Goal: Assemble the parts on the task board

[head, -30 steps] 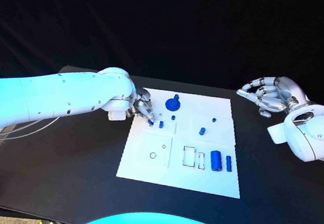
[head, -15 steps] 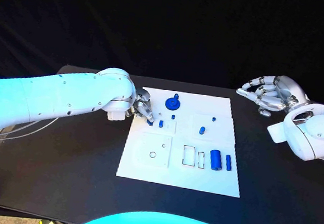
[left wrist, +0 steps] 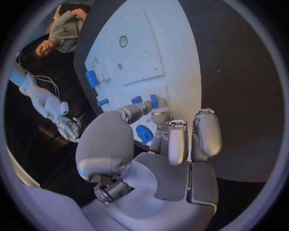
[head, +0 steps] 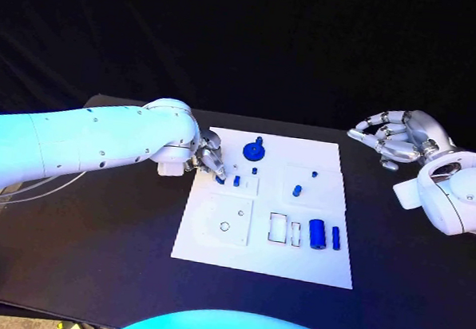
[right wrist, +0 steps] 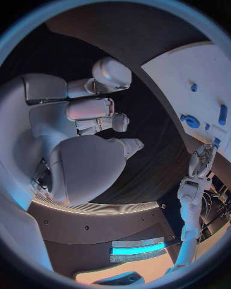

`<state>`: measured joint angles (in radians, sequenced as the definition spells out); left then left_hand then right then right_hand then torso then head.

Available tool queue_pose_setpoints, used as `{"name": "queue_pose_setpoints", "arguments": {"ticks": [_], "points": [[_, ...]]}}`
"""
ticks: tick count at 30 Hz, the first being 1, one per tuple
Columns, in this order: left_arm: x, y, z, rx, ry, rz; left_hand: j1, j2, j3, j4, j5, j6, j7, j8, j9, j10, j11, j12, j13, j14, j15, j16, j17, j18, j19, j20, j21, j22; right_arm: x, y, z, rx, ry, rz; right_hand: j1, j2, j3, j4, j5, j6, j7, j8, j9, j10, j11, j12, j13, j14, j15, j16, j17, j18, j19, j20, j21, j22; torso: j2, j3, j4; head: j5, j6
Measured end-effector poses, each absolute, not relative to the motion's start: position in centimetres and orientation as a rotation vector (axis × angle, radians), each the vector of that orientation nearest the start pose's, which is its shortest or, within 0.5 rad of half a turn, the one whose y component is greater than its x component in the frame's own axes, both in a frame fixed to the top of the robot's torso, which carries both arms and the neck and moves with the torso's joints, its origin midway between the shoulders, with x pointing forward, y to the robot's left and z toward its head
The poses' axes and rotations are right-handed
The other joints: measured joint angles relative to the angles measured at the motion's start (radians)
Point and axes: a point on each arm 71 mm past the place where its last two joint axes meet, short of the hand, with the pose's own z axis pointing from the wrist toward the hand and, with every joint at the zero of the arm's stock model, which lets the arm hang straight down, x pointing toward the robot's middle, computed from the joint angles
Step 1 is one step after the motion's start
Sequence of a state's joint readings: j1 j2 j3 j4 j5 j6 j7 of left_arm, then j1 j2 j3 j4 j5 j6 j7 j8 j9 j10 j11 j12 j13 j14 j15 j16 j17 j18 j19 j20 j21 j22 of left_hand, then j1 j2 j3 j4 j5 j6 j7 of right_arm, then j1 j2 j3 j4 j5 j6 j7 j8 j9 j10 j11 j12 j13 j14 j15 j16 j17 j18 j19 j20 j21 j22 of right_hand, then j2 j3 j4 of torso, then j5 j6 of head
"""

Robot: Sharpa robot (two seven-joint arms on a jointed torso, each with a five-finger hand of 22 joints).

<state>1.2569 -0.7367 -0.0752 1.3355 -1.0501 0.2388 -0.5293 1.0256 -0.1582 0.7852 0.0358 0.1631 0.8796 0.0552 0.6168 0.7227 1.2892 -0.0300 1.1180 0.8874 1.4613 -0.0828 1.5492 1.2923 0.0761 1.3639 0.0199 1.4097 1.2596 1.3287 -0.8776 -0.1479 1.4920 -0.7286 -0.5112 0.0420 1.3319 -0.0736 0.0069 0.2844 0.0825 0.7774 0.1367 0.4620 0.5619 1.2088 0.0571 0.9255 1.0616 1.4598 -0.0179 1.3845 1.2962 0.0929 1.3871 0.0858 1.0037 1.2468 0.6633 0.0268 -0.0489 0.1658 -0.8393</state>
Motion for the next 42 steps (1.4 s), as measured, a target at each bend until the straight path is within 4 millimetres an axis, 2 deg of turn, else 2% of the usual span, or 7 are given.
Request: {"name": "queue_pose_setpoints", "arguments": {"ticks": [4,6,14,20,24,29,42], "points": [[50.94,22.16,-22.69,-0.200,2.405,-0.316,0.000,0.000,0.000,0.000,0.000,0.000,0.000,0.001,0.015,0.000,0.000,-0.001,-0.010,0.000,0.000,0.000,0.000,0.000,0.000,0.000,0.000,0.001,50.50,-24.22,-15.80,0.518,1.565,0.897,0.000,0.000,0.000,0.000,0.000,0.000,0.000,0.000,0.000,0.000,0.000,0.000,0.000,0.000,0.000,0.000,0.000,0.000,0.000,0.000,0.000,0.000,0.000,0.0001,0.0000,0.000,0.000],[50.95,22.20,-22.71,-0.208,2.409,-0.319,-0.011,0.011,0.000,0.000,0.000,0.000,0.000,0.003,0.025,0.000,0.000,-0.022,-0.040,0.000,0.000,0.000,0.000,0.000,0.000,0.000,0.000,0.001,50.51,-24.23,-15.81,0.518,1.565,0.896,0.000,0.000,0.000,0.000,0.000,0.000,0.000,0.000,0.000,0.000,0.000,0.000,0.000,0.000,0.000,0.000,0.000,0.000,0.000,0.000,0.000,0.000,0.000,0.0004,-0.0003,0.000,0.000],[50.93,22.22,-22.77,-0.221,2.419,-0.329,-0.012,0.012,0.000,0.000,0.004,0.000,0.000,0.009,0.045,0.000,0.000,-0.024,-0.043,-0.005,-0.005,0.000,0.000,0.000,0.000,0.000,0.000,0.001,50.53,-24.27,-15.83,0.519,1.566,0.895,0.000,0.000,0.000,0.000,0.000,0.000,0.000,0.000,0.000,0.000,0.000,0.000,0.000,0.000,0.000,0.000,0.000,0.000,0.000,0.000,0.000,0.000,0.000,0.0007,-0.0005,0.000,-0.001],[50.94,22.09,-22.83,-0.223,2.421,-0.332,-0.017,0.006,0.000,0.000,0.012,0.000,0.000,0.020,0.095,0.000,0.000,-0.024,-0.043,-0.007,-0.007,0.000,0.000,0.000,0.002,-0.002,0.000,0.001,50.54,-24.29,-15.84,0.520,1.566,0.895,0.000,0.000,0.000,0.000,0.000,0.000,0.000,0.000,0.000,-0.001,-0.002,0.000,0.000,0.000,0.000,0.000,0.000,0.000,0.000,0.000,0.000,0.000,0.000,0.0006,-0.0005,-0.001,-0.001],[50.96,22.05,-22.84,-0.224,2.423,-0.333,-0.022,0.002,0.000,0.000,0.011,0.000,0.000,0.028,0.101,0.000,0.000,-0.024,-0.043,-0.007,-0.007,0.000,0.000,0.000,0.002,-0.002,0.000,0.001,50.55,-24.29,-15.85,0.519,1.566,0.895,0.000,0.000,0.000,0.000,0.000,0.000,0.000,0.000,0.000,-0.001,-0.002,0.000,-0.002,0.000,0.000,0.000,0.000,0.000,0.000,0.000,0.000,-0.002,0.000,0.0009,-0.0005,-0.002,-0.001],[50.97,21.91,-22.89,-0.222,2.428,-0.336,-0.035,0.012,0.000,0.000,0.011,0.000,0.000,0.040,0.130,0.000,0.000,-0.023,-0.043,-0.006,-0.007,0.000,0.000,0.000,0.001,-0.002,0.000,0.005,50.55,-24.29,-15.89,0.520,1.567,0.894,0.000,0.000,0.000,0.000,0.000,0.000,0.000,0.000,0.000,-0.002,-0.002,0.000,-0.003,0.000,0.000,0.000,0.000,0.000,0.000,0.000,0.000,-0.002,0.000,0.0012,-0.0002,-0.002,-0.003],[51.09,21.75,-23.00,-0.221,2.434,-0.335,-0.055,0.018,0.000,0.000,0.011,0.006,-0.005,0.071,0.132,0.006,-0.005,-0.023,-0.043,-0.003,-0.010,0.000,0.000,0.000,0.007,-0.007,0.008,0.007,50.54,-24.27,-15.96,0.519,1.568,0.895,0.000,0.000,0.000,0.000,0.000,0.000,0.000,0.000,0.000,-0.002,-0.002,0.000,-0.003,0.000,0.000,0.000,0.000,0.000,0.000,0.000,-0.009,-0.002,0.000,0.0012,-0.0010,-0.002,-0.005]]}}
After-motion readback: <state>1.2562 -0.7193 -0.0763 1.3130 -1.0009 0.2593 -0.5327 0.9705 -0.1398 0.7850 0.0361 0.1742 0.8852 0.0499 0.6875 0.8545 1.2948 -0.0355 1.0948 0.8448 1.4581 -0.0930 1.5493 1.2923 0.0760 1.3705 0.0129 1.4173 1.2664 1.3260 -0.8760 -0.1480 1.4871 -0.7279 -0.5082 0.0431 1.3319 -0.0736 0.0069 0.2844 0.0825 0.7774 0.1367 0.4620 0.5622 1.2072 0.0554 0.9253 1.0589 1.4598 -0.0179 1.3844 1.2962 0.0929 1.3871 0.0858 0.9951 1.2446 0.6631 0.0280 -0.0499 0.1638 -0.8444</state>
